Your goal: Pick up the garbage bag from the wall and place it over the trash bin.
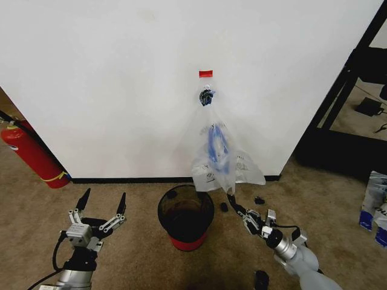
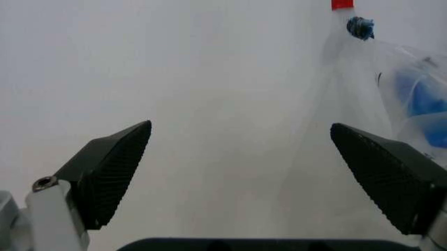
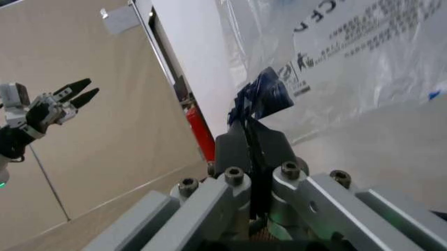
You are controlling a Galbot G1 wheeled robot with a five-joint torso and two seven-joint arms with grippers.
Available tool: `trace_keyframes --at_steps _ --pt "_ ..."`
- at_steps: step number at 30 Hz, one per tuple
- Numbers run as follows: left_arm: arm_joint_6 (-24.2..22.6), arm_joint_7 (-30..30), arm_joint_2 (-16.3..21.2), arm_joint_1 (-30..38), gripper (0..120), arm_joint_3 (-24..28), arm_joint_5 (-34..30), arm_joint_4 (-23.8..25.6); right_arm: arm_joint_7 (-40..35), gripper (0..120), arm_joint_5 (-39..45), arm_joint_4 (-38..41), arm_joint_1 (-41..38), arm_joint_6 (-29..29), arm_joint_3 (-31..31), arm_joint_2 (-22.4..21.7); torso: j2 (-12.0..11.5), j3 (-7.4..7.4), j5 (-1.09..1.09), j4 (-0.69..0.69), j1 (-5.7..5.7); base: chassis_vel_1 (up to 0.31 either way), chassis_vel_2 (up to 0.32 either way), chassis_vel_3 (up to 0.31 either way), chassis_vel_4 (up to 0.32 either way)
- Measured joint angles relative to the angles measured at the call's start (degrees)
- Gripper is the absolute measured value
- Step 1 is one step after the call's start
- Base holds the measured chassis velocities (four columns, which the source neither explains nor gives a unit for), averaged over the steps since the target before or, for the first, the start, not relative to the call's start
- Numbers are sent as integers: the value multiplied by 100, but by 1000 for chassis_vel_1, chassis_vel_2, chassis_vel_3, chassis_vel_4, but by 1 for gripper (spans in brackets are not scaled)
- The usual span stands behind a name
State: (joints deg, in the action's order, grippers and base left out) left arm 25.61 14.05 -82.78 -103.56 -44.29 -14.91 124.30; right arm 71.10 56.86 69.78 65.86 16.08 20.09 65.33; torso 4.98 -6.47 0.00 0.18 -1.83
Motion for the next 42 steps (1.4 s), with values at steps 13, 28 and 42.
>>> trace_keyframes --at_steps 13,28,42 --pt "-357 -222 102 287 100 169 17 -5 -2413 0 194 184 -771 1386 -867 362 0 0 0 -2 0 0 0 0 0" --pt "-664 -112 1998 1634 100 780 -298 -467 -2816 0 -226 112 -1226 1469 -1404 453 0 -1 -2 3 0 0 0 0 0" --pt "-1631 -1369 3752 3748 100 3437 -1439 -779 -2769 0 -413 51 -1181 1460 -1202 647 0 0 1 -5 1 0 0 0 0"
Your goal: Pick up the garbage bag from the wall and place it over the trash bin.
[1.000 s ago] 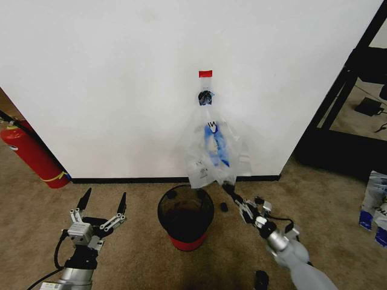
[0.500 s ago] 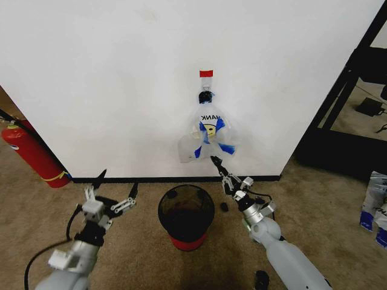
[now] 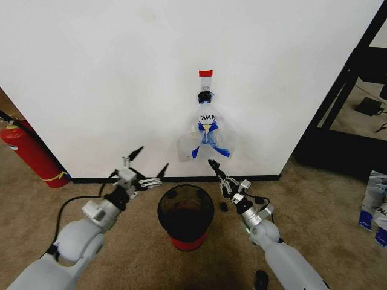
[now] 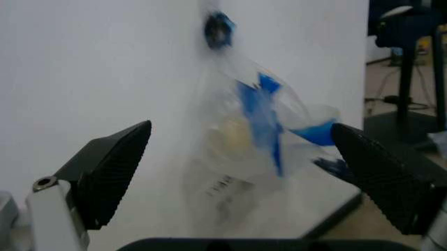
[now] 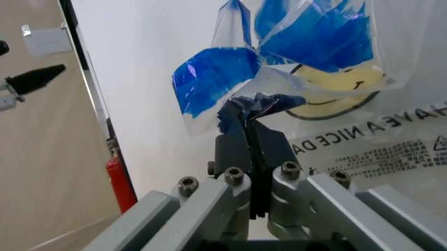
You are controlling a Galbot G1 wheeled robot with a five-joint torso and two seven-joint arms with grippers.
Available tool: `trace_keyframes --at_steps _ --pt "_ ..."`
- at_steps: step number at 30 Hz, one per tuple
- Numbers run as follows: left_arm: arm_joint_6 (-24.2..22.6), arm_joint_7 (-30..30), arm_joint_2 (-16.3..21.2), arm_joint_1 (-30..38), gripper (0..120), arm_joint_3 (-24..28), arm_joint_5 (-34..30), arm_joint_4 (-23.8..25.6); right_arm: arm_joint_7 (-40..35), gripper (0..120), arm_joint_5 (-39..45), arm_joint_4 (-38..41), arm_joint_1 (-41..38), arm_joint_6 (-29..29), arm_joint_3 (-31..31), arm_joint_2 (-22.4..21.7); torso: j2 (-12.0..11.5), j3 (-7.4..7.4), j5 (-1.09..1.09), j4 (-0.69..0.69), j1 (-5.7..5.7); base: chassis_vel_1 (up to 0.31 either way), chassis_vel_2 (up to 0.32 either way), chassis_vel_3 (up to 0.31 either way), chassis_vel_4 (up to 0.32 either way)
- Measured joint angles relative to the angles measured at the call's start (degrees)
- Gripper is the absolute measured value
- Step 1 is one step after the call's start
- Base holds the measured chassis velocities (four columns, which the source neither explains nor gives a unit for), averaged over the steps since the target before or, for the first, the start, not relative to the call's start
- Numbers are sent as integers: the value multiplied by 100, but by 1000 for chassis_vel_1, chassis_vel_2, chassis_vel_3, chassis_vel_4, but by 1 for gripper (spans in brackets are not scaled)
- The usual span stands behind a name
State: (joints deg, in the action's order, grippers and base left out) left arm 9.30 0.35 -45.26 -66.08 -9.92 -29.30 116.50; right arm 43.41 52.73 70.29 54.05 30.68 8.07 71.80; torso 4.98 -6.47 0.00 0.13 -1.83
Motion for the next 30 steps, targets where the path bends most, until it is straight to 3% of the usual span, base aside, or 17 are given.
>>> trace_keyframes --at_steps 3,7,8,10,11,13,14,17,20,23,26,30 --pt "-189 -364 124 924 100 908 -181 -84 8 0 -65 -70 3 0 68 55 0 0 1 7 0 0 0 0 0" --pt "-265 -605 161 1909 98 1801 -331 -280 9 0 -144 -113 23 11 130 90 0 0 3 3 0 0 0 0 0" --pt "-265 -605 161 1909 98 1801 -331 -280 9 0 -144 -113 23 11 130 90 0 0 3 3 0 0 0 0 0" --pt "-330 -766 99 2527 97 2456 -348 -437 4 0 -206 -114 60 14 204 88 0 -1 -2 -1 -1 0 0 0 0" --pt "-385 -899 65 2812 97 2755 -345 -508 -1 0 -228 -110 75 17 250 80 0 0 -1 4 0 0 0 0 0" --pt "-710 -1404 -18 3516 97 3500 -315 -645 -25 0 -261 -98 89 22 335 41 0 -1 -1 8 -1 0 0 0 0" --pt "-710 -1404 -18 3516 97 3500 -315 -645 -25 0 -261 -98 89 22 335 41 0 -1 -1 8 -1 0 0 0 0" --pt "-1337 -1912 -152 4557 96 4319 -329 -839 -55 0 -263 -62 95 22 434 -21 0 0 4 3 0 0 0 0 0" --pt "-1698 -1993 -350 5223 95 4790 -106 -1180 -51 0 -244 -64 85 17 585 -39 0 0 1 6 -1 0 0 0 0" --pt "-1879 -2004 -457 5402 88 4955 120 -1283 -49 0 -235 -90 63 16 601 -43 0 -1 2 6 -1 0 0 0 0" --pt "-2192 -2122 -525 5471 75 5176 463 -1242 -5 0 -250 -109 57 15 590 -48 0 -1 1 4 -1 0 0 0 0" --pt "-2464 -2160 -500 5471 76 5273 907 -1147 35 0 -254 -121 53 16 580 -45 0 0 1 3 -1 0 0 0 0"
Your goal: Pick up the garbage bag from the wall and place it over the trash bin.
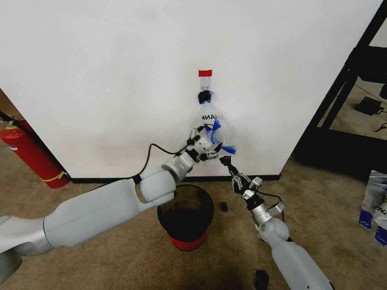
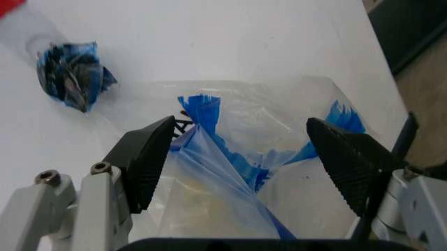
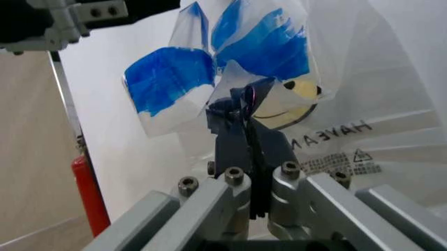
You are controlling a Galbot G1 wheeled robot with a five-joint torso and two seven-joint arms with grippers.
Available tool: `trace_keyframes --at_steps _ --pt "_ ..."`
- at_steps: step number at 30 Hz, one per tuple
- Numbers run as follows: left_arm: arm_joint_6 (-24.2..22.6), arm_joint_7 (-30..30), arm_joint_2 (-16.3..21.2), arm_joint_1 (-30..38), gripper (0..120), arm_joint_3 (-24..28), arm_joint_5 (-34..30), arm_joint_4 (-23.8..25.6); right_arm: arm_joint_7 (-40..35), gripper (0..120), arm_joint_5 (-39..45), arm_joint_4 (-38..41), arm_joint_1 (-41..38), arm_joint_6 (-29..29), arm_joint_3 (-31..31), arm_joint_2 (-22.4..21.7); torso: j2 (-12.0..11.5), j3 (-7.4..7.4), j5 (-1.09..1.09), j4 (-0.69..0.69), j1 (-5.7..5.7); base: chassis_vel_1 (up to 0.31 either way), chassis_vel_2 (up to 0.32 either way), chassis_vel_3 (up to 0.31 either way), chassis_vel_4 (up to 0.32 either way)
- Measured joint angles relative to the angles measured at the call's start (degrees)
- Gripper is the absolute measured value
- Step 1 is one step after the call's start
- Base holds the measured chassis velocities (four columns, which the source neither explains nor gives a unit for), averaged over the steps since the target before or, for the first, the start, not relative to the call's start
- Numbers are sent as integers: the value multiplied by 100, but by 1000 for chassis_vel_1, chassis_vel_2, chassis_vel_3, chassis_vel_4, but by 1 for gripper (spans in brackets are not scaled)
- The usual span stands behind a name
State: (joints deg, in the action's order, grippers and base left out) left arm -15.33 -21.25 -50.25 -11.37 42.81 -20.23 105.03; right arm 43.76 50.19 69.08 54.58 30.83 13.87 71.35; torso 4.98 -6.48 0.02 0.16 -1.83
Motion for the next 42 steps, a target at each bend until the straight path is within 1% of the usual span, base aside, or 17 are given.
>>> trace_keyframes --at_steps 2,4,11,14,15,16,17,18,20,22,23,25,29,30,34,38,42 --pt "-183 2 29 4 82 33 197 37 21 0 0 -20 -12 0 -3 -14 0 0 0 0 0 0 0 0 0" --pt "-415 14 43 58 84 102 322 43 41 0 6 -55 -37 -1 -7 -40 0 0 0 0 0 0 0 0 0" --pt "-672 94 -24 202 84 390 583 -230 53 0 23 -76 -98 -5 -44 -53 1 0 -2 2 0 0 0 0 0" --pt "-858 40 -59 219 73 500 622 -265 54 0 25 -69 -123 -8 -82 -47 1 0 -1 2 0 0 0 0 0" --pt "-858 40 -59 219 73 500 622 -265 54 0 25 -69 -123 -8 -82 -47 1 0 -1 2 0 0 0 0 0" --pt "-957 5 -68 226 68 534 623 -262 54 0 25 -68 -135 -9 -92 -45 1 0 -2 2 0 0 0 0 0" --pt "-999 -12 -70 230 67 546 623 -259 54 0 24 -68 -144 -9 -98 -43 1 0 -1 2 0 0 0 0 0" --pt "-1071 -39 -73 239 60 568 623 -251 55 0 22 -74 -161 -9 -106 -37 1 0 -2 2 0 0 0 0 0" --pt "-1106 -53 -73 252 53 580 623 -249 55 0 20 -84 -174 -9 -107 -30 1 0 -2 1 0 0 0 0 0" --pt "-1146 -71 -68 274 43 586 631 -245 56 0 16 -95 -182 -9 -111 -23 0 1 -2 2 1 0 0 0 0" --pt "-1146 -71 -68 274 43 586 631 -245 56 0 16 -95 -182 -9 -111 -23 0 1 -2 2 1 0 0 0 0" --pt "-1158 -74 -55 283 35 587 632 -230 63 0 9 -95 -173 -7 -111 -22 1 1 -2 1 1 0 0 0 0" --pt "-1233 -86 -1 275 19 587 631 -94 70 0 -7 -106 -145 -2 -86 -30 1 1 -2 2 1 0 0 0 0" --pt "-1233 -86 -1 275 19 587 631 -94 70 0 -7 -106 -145 -2 -86 -30 1 1 -2 2 1 0 0 0 0" --pt "-1301 -104 122 183 1 523 614 155 72 0 -23 -123 -128 6 -26 -48 1 1 -2 1 1 0 0 0 0" --pt "-1281 -109 209 107 0 438 609 255 73 0 -32 -125 -103 9 1 -64 1 1 -2 1 1 0 0 0 0" --pt "-1135 -123 272 -9 0 317 607 294 76 0 -48 -125 -63 19 26 -84 1 1 -2 1 1 0 0 0 0"
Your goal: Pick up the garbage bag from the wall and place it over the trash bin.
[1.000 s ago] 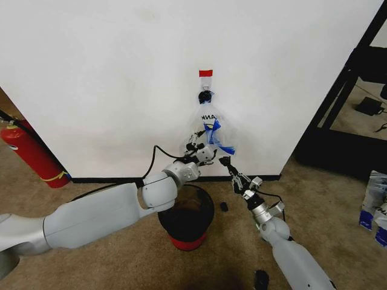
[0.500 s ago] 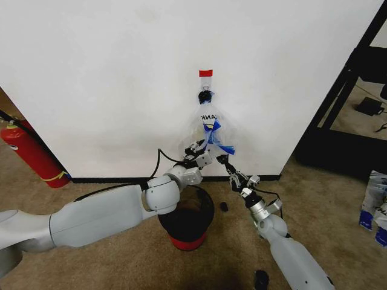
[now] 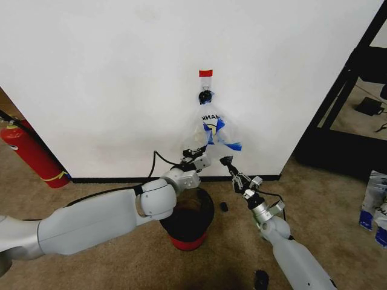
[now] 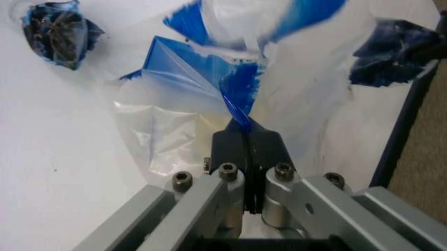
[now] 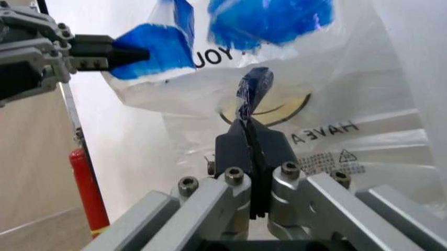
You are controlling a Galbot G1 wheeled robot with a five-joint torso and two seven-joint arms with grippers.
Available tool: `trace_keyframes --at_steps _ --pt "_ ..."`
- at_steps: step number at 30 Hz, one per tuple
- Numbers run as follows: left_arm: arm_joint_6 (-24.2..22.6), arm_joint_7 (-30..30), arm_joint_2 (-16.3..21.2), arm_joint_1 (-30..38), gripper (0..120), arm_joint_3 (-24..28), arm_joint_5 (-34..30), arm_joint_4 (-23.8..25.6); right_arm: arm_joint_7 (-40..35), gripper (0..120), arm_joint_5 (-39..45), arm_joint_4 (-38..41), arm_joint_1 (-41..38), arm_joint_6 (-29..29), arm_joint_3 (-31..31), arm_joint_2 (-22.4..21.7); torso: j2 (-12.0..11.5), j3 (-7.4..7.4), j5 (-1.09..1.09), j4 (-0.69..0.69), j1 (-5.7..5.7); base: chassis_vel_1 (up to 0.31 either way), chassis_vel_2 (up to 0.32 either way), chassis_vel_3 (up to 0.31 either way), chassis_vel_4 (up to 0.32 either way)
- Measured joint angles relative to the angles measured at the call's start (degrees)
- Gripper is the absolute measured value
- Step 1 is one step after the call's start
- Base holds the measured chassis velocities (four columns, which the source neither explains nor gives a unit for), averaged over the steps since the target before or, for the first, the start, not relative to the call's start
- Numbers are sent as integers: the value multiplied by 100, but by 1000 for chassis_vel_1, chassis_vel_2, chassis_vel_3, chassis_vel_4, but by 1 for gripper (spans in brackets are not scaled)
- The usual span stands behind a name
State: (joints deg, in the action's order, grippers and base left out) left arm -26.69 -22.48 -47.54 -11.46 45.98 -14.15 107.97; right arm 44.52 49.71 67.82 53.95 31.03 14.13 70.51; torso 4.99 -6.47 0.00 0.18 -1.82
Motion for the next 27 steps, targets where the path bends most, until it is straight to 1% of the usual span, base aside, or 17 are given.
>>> trace_keyframes --at_steps 2,3,9,10,14,17,18,19,22,26,27 --pt "186 -28 7 -119 0 -147 -24 3 2 0 -13 0 23 10 16 -4 0 0 0 1 0 0 0 0 0" --pt "186 -28 7 -119 0 -147 -24 3 2 0 -13 0 23 10 16 -4 0 0 0 1 0 0 0 0 0" --pt "1420 -52 -88 -687 0 -699 -366 -215 -19 0 -50 76 65 45 -14 -11 0 0 0 1 0 0 0 0 0" --pt "1420 -52 -88 -687 0 -699 -366 -215 -19 0 -50 76 65 45 -14 -11 0 0 0 1 0 0 0 0 0" --pt "1972 -49 -108 -1043 0 -942 -591 -326 -132 0 -190 186 107 129 -86 -46 0 0 0 0 0 0 0 0 0" --pt "2252 -41 -116 -1248 0 -1120 -600 -373 -143 13 -395 308 170 203 -119 -114 0 0 0 0 0 0 0 0 0" --pt "2296 -38 -116 -1292 0 -1165 -600 -376 -137 16 -433 335 187 218 -123 -136 0 0 0 0 0 0 0 0 0" --pt "2296 -38 -116 -1292 0 -1165 -600 -376 -137 16 -433 335 187 218 -123 -136 0 0 0 0 0 0 0 0 0" --pt "2376 -22 -106 -1408 0 -1283 -598 -376 -7 28 -552 412 270 266 -122 -254 0 0 1 0 0 0 0 0 0" --pt "2432 22 -70 -1518 0 -1381 -566 -373 591 47 -826 533 403 293 50 -488 0 0 1 0 0 0 0 0 0" --pt "2432 22 -70 -1518 0 -1381 -566 -373 591 47 -826 533 403 293 50 -488 0 0 1 0 0 0 0 0 0"
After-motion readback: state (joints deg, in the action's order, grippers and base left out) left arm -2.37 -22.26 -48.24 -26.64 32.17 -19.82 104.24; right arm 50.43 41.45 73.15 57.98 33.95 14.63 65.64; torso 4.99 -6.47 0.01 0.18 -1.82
